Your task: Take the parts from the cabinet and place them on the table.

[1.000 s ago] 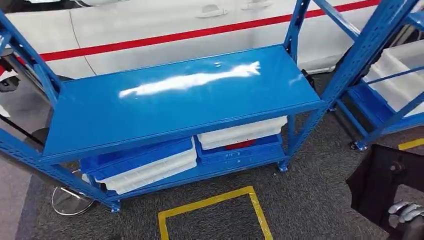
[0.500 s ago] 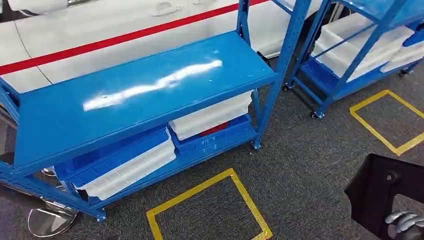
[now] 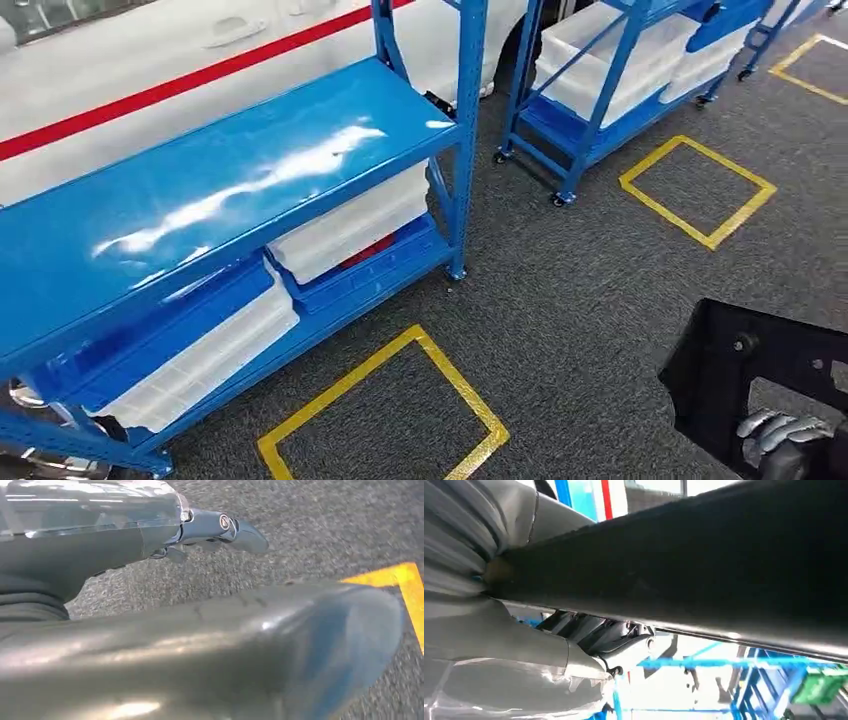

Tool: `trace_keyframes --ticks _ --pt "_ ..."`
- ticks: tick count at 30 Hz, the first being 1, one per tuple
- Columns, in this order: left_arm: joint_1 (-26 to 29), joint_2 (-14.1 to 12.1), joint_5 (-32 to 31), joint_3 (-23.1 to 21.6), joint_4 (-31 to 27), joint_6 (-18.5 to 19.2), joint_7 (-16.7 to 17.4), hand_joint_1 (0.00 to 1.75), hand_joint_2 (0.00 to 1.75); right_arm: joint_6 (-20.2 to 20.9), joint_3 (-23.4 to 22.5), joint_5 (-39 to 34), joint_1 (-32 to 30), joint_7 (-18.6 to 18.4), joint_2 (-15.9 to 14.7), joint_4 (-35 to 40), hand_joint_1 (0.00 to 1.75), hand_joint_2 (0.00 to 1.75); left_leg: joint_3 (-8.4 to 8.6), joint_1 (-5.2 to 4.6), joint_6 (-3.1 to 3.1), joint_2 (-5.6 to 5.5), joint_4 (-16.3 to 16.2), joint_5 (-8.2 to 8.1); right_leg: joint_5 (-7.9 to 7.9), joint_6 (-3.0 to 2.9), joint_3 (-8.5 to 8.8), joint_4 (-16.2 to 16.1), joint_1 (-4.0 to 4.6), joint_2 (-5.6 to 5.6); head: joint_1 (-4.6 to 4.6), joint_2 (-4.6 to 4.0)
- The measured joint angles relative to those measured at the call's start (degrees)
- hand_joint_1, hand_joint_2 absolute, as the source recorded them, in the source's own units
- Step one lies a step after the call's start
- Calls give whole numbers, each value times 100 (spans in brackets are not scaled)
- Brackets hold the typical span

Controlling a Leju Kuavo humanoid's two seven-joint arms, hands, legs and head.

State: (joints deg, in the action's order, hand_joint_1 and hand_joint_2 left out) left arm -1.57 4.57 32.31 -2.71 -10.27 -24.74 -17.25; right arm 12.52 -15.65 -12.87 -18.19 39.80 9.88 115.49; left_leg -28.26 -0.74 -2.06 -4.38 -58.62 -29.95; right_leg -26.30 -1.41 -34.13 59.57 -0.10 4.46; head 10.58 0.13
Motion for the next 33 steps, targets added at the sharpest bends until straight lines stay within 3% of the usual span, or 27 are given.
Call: trace_keyframes --ticks 1,3,4,5,6,7,9,10,11,12,13,14,15,16,17,19,20,21,22,24,25,26,28,29,30,31,33 --pt "2 18 9 15 0 -7 6 0 0 -35 61 30 40 0 0 2 175 175 21 -10 48 15 75 51 45 41 -32 0 -38 78 2 0" --pt "-48 18 39 28 0 -28 31 0 0 -136 175 98 106 0 0 -2 175 175 -6 -44 36 115 111 63 117 117 -77 -28 -84 199 0 0" --pt "-64 29 74 35 -2 -57 50 0 0 -205 240 120 147 -2 0 -2 175 175 15 -36 14 185 211 126 154 165 -80 -56 -65 267 0 0" --pt "-73 53 74 44 0 -85 79 0 0 -249 286 136 190 2 -11 -9 175 175 66 26 24 296 315 212 106 145 -103 26 -55 52 0 0" --pt "-74 59 68 63 0 -129 85 0 0 -297 343 146 258 7 -22 -13 175 175 65 24 -27 334 367 247 -61 172 -187 175 -28 -195 -4 -2" --pt "-69 68 72 74 0 -175 114 0 0 -337 426 153 332 0 -53 -26 175 175 32 23 -45 423 366 261 -332 206 -355 542 -39 -306 -2 -2" --pt "-50 96 83 83 0 -271 133 0 0 -389 553 153 386 2 -81 -57 175 175 -17 23 -29 570 351 273 -724 282 -686 1355 -93 -374 0 -2" --pt "-43 111 83 90 0 -316 142 0 0 -406 609 153 387 2 -100 -78 175 175 -41 28 -17 649 336 281 -756 317 -759 1573 -126 -389 0 0" --pt "-42 131 83 101 0 -363 151 0 0 -415 662 149 401 2 -125 -98 175 175 -65 36 -9 726 314 282 -649 355 -683 1485 -158 -416 -2 -2" --pt "-45 149 83 109 0 -393 157 0 0 -424 716 142 430 2 -151 -124 175 175 -86 46 11 797 278 272 -448 387 -473 1137 -187 -462 0 -2" --pt "-49 166 85 111 0 -415 164 0 0 -424 758 142 465 2 -173 -142 175 175 -107 67 46 855 228 248 -228 413 -179 645 -208 -541 0 0" --pt "-53 177 85 116 0 -437 164 0 0 -431 804 138 507 2 -192 -159 175 175 -128 79 93 913 163 215 -66 438 120 147 -220 -697 -2 -2" --pt "-54 173 87 118 0 -450 164 0 0 -444 841 124 566 0 -212 -193 175 175 -175 39 152 961 114 176 -216 374 161 42 -129 -849 -2 0" --pt "-49 181 89 122 0 -459 164 0 0 -476 883 107 608 4 -225 -214 175 175 -192 38 190 991 59 152 -157 262 132 13 -155 -751 2 -2" --pt "-63 190 90 122 -2 -459 162 0 0 -505 909 92 625 2 -240 -230 175 175 -171 42 216 1025 57 159 -156 232 108 27 -113 -704 2 0" --pt "-72 199 92 122 -2 -457 155 0 0 -537 933 59 634 2 -288 -254 175 175 -156 53 277 1112 71 178 -126 152 74 16 -113 -615 0 -2" --pt "-71 199 90 122 -2 -457 153 0 0 -542 937 55 643 2 -295 -260 175 175 -191 87 332 990 34 114 -87 91 72 -14 -143 -568 0 0" --pt "-64 199 90 125 -2 -457 149 0 0 -542 957 48 666 7 -299 -269 175 175 -241 101 348 735 -138 -56 -68 60 51 -19 -141 -522 0 -2" --pt "-48 199 90 125 -2 -448 146 0 0 -544 977 41 699 4 -304 -282 175 175 -399 110 351 595 -506 -309 -51 32 23 -19 -133 -466 0 0" --pt "-20 199 124 135 -2 -413 125 0 0 -551 1005 41 714 4 -306 -304 175 175 -784 109 353 511 -1393 -724 -25 -2 -22 -15 -101 -344 2 0" --pt "-4 199 179 155 -2 -378 96 0 0 -551 1018 41 713 4 -306 -323 175 175 -914 109 343 499 -1693 -794 -13 -8 -38 -12 -84 -271 0 0" --pt "10 199 214 188 0 -339 68 0 0 -551 1040 44 714 4 -308 -341 175 175 -920 109 324 496 -1712 -713 -2 -7 -45 -11 -72 -189 0 0" --pt "13 206 265 247 -2 -302 -5 0 0 -553 1084 72 722 4 -306 -363 175 175 -545 103 255 443 -940 -209 18 8 -42 -5 -58 -7 0 0" --pt "11 205 271 260 -2 -291 -31 0 0 -559 1097 96 721 4 -306 -365 175 175 -298 100 211 304 -419 49 28 23 -36 -5 -58 67 0 -2" --pt "22 203 273 267 0 -291 -46 0 0 -559 1110 109 720 6 -306 -365 175 175 -156 95 164 -95 -57 102 42 40 -55 -7 -86 112 0 -2" --pt "38 203 280 273 -2 -291 -61 0 0 -557 1123 109 733 9 -308 -365 175 175 -137 107 155 -241 51 98 67 84 -96 13 -75 186 0 0" --pt "10 206 282 278 -2 -291 -96 0 0 -527 1130 100 686 4 -308 -367 175 175 -138 64 159 -112 54 93 124 174 -156 -12 -147 340 2 0"
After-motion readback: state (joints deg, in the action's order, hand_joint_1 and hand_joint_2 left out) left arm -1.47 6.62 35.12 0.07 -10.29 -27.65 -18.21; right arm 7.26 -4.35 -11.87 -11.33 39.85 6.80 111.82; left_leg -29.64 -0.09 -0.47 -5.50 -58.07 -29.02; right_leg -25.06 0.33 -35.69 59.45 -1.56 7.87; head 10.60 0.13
